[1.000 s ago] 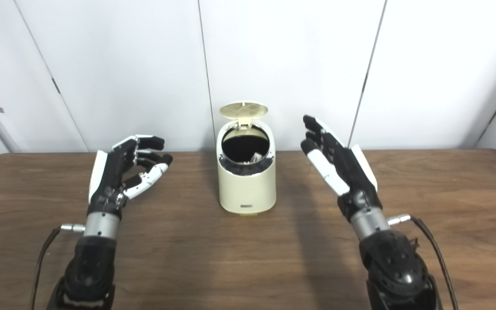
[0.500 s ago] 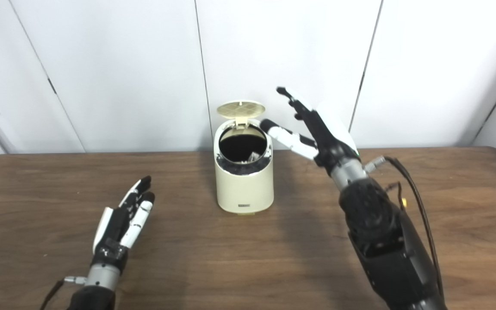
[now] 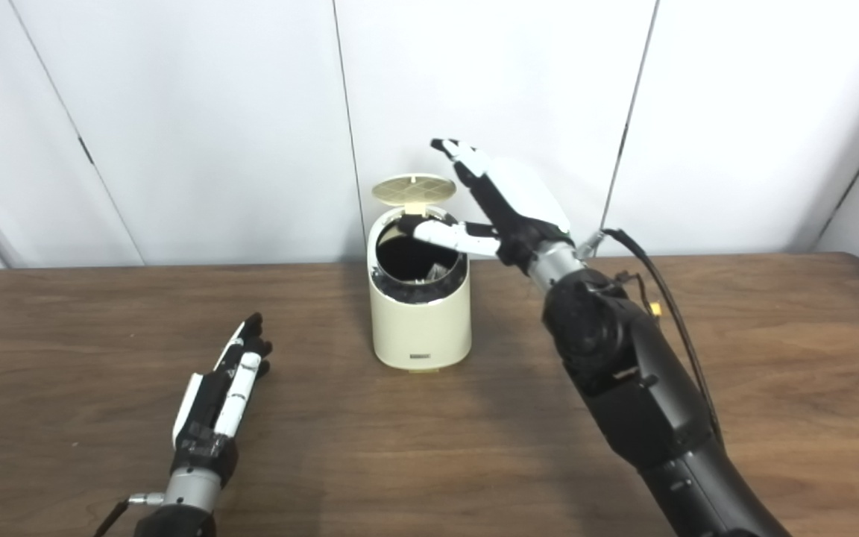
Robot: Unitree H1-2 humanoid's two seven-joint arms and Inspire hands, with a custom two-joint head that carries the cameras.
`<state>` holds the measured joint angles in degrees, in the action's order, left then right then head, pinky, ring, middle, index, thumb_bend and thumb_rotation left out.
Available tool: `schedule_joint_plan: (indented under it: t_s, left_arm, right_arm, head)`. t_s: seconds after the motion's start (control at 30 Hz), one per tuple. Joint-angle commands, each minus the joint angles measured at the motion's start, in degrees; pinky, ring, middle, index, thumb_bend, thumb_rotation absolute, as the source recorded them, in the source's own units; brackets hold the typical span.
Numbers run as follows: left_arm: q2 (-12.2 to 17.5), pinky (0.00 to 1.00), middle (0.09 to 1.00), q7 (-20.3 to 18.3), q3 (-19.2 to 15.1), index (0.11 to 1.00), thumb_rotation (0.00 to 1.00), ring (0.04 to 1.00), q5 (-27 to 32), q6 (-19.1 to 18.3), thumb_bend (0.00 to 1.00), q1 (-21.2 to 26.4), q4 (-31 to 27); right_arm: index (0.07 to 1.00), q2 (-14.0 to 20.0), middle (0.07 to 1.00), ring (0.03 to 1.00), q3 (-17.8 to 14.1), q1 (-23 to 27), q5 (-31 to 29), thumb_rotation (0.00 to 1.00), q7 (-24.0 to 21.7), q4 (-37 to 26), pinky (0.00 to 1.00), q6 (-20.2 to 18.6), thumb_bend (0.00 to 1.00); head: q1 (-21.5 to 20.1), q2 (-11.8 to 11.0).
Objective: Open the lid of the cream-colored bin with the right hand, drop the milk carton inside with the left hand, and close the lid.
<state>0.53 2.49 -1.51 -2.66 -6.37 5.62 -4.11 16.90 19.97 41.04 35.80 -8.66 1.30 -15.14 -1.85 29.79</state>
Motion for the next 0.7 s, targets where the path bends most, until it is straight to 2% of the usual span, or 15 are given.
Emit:
schedule_joint_plan:
  t_s: [0.0,0.17,0.33,0.43,0.67]
  left_arm:
    - [-0.4,0.95,0.982,0.5,-0.1,1.000,0.83,0.934,0.0,2.4,0.48,1.2,-0.7]
    - [-0.9,0.93,0.974,0.6,-0.1,1.000,0.83,0.924,0.2,2.4,0.47,1.3,-0.4]
    - [-0.8,0.93,0.983,0.4,-0.2,1.000,0.82,0.926,0.4,2.2,0.45,1.7,0.0]
    - [-1.2,0.89,0.985,0.6,-0.6,1.000,0.79,0.921,1.1,1.8,0.45,1.9,0.1]
    - [-1.5,0.87,0.985,0.9,-1.3,1.000,0.76,0.914,1.4,2.1,0.45,2.0,0.3]
  right_arm:
    - [0.959,0.8,0.994,1.000,0.2,3.7,2.5,0.89,-0.1,-1.3,0.94,1.8,0.61]
    - [0.916,1.5,0.962,1.000,0.3,2.3,5.4,0.82,-2.5,-5.6,0.96,0.7,0.60]
    - [0.889,2.8,0.942,1.000,-0.1,0.3,9.8,0.81,-5.1,-10.8,0.94,-0.8,0.61]
    - [0.869,3.4,0.948,1.000,-1.0,-1.1,11.5,0.82,-6.9,-13.4,0.94,-2.1,0.60]
    - [0.813,3.2,0.971,1.000,-2.7,-3.5,14.2,0.82,-9.3,-16.6,0.95,-3.1,0.59]
  head:
    - [-0.1,0.0]
    - [0.2,-0.2]
    - [0.1,-0.3]
    - [0.1,-0.4]
    - [0.1,-0.2]
